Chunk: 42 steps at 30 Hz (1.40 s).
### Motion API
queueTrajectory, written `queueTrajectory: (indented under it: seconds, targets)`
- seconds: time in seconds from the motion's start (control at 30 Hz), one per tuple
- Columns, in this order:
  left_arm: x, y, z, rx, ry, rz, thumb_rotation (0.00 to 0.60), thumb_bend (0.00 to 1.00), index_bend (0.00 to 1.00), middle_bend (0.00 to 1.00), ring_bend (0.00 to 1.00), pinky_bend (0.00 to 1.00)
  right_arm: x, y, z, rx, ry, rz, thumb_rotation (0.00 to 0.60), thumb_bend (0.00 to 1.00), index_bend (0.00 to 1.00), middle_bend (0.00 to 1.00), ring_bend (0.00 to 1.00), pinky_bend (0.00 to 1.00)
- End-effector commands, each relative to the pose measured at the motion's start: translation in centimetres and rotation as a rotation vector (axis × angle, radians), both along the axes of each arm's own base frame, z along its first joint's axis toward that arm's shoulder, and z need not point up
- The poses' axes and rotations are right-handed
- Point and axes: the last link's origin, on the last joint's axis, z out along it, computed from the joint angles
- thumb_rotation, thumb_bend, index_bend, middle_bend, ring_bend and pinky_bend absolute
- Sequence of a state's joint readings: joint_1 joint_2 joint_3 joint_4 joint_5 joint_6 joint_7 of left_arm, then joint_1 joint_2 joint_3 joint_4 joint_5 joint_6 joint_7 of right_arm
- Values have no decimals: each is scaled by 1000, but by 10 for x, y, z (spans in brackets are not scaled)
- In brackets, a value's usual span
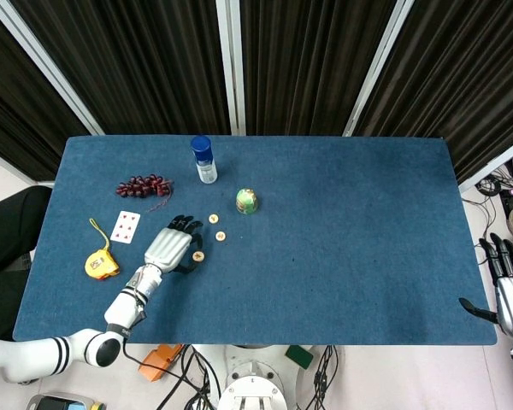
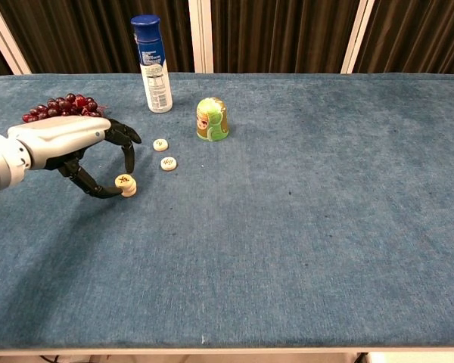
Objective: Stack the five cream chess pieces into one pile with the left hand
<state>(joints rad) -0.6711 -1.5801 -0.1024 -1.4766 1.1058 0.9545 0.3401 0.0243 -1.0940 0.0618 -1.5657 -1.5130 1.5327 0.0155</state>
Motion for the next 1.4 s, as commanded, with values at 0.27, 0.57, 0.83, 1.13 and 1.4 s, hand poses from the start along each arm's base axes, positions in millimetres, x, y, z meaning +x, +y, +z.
queueTrajectory:
  seconds: [0.27,0.57,0.83,1.13,1.4]
  targets:
    - [35,17,12,13,-126,-9,600,278,414,105,0,0,1,1,0,2,1,9,600,122,0,0,0,0]
    - [60,50,-16,-18,-72,52,600,276,414,105,0,0,-3,4,3,-6,-9,5,600,123,0,0,0,0]
    - [56,58,-31,-10,-10,97,600,276,414,104,0,0,-6,2,8,-17,-13,6,600,123,0,0,0,0]
    - [55,57,-38,-19,-10,103,600,276,414,104,0,0,-5,0,6,-13,-15,6,600,123,0,0,0,0]
    - [52,58,-43,-15,19,94,600,288,423,104,0,0,-6,1,6,-16,-14,-3,600,123,0,0,0,0]
